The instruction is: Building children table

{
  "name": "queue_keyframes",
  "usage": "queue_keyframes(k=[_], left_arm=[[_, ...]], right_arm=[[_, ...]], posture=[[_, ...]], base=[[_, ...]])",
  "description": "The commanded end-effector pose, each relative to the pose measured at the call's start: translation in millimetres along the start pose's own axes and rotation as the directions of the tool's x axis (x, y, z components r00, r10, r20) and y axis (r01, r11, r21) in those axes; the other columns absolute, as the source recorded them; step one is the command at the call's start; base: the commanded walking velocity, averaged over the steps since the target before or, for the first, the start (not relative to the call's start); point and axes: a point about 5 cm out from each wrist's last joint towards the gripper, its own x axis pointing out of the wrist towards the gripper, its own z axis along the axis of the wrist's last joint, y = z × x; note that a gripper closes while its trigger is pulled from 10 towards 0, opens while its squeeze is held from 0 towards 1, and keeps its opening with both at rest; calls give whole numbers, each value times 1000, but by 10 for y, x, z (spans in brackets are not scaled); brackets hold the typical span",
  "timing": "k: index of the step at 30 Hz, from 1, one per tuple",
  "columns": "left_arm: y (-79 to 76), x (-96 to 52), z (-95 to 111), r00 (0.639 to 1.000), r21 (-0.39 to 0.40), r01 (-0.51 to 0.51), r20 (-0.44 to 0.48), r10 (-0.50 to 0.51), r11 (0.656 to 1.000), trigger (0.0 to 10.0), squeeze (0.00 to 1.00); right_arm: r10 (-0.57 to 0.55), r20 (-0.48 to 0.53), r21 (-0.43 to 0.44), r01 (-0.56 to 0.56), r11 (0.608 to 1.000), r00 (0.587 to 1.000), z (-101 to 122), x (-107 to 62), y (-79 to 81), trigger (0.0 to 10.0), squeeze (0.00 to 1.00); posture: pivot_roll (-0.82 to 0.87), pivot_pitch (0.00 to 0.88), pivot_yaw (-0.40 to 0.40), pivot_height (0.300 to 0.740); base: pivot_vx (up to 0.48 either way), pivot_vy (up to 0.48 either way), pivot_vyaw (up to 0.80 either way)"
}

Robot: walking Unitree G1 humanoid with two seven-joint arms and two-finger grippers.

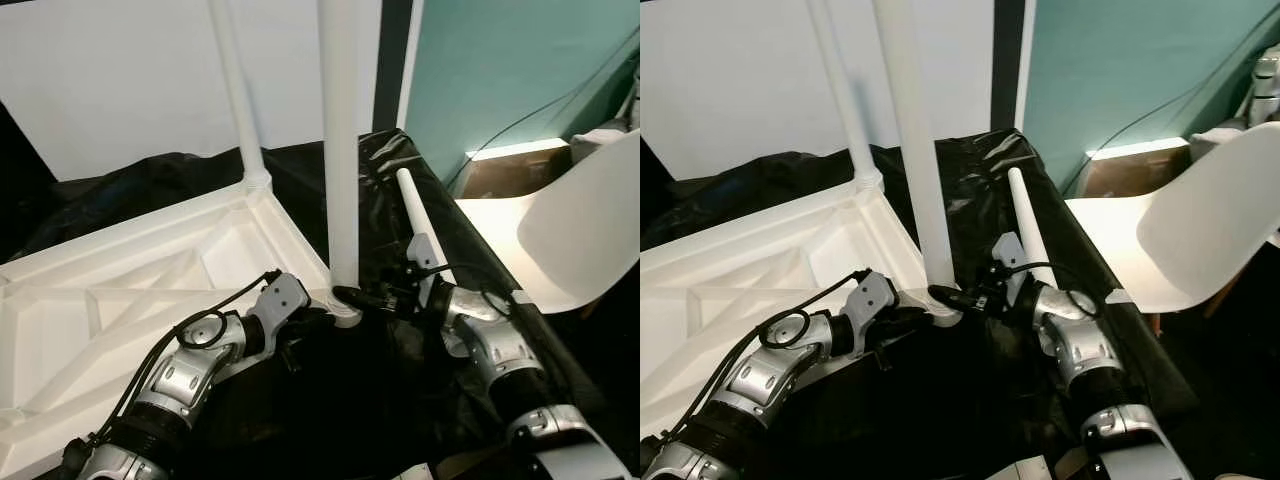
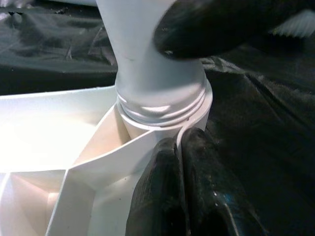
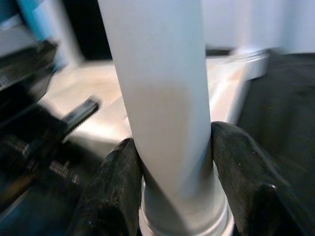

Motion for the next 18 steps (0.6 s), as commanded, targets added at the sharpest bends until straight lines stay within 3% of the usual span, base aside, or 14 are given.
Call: queue_keyframes(k=[1, 4, 6, 9, 11, 12, 13, 14, 15, 17, 18], left_arm=[[-395, 132, -257, 972, -121, 233, -13, -236, 965, 10000, 0], [-396, 132, -256, 971, -120, 236, -15, -240, 964, 10000, 0], [-387, 135, -246, 970, -117, 241, -17, -244, 964, 10000, 0], [-381, 140, -237, 969, -115, 242, -16, -245, 964, 10000, 0], [-382, 141, -234, 969, -114, 243, -16, -246, 963, 10000, 0], [-382, 141, -234, 969, -114, 243, -16, -246, 963, 10000, 0], [-384, 142, -234, 969, -114, 244, -16, -247, 963, 10000, 0], [-384, 142, -234, 969, -114, 244, -16, -247, 963, 10000, 0], [-390, 141, -238, 968, -115, 245, -16, -249, 963, 10000, 0], [-390, 141, -238, 968, -115, 245, -16, -249, 963, 10000, 0], [-395, 141, -242, 968, -116, 246, -16, -250, 962, 10000, 0]], right_arm=[[-244, 56, -38, 247, 968, 968, 158, -96, -235, 0, 0], [-280, 59, -34, 282, 959, 958, 139, -128, -214, 0, 0], [-389, 79, -39, 393, 919, 918, 124, -190, -212, 0, 0], [-434, 91, -50, 440, 897, 896, 130, -198, -201, 0, 0], [-393, 74, -27, 395, 918, 917, 100, -158, -165, 3216, 0], [-393, 74, -27, 395, 918, 917, 100, -158, -165, 3216, 0], [-369, 69, -13, 371, 928, 927, 91, -138, -140, 7725, 90], [-369, 69, -13, 371, 928, 927, 91, -138, -140, 7725, 90], [-296, 66, 32, 294, 955, 953, 85, -99, -96, 10000, 1000], [-296, 66, 32, 294, 955, 953, 85, -99, -96, 10000, 1000], [-239, 64, 59, 236, 970, 969, 97, -74, -47, 10000, 1000]], posture=[[39, 0, 2, 740], [39, 0, 2, 740], [37, 0, 6, 740], [38, 0, 5, 740], [38, 0, 5, 740], [38, 0, 5, 740], [34, 0, 8, 740], [34, 0, 8, 740], [33, 0, 6, 740], [33, 0, 6, 740], [32, 0, 5, 740]], base=[[0, 0, 0], [0, 0, 0], [0, 0, 0], [0, 0, 0], [0, 0, 0], [0, 0, 0], [0, 0, 0], [0, 0, 0], [0, 0, 0], [0, 0, 0], [0, 0, 0]])
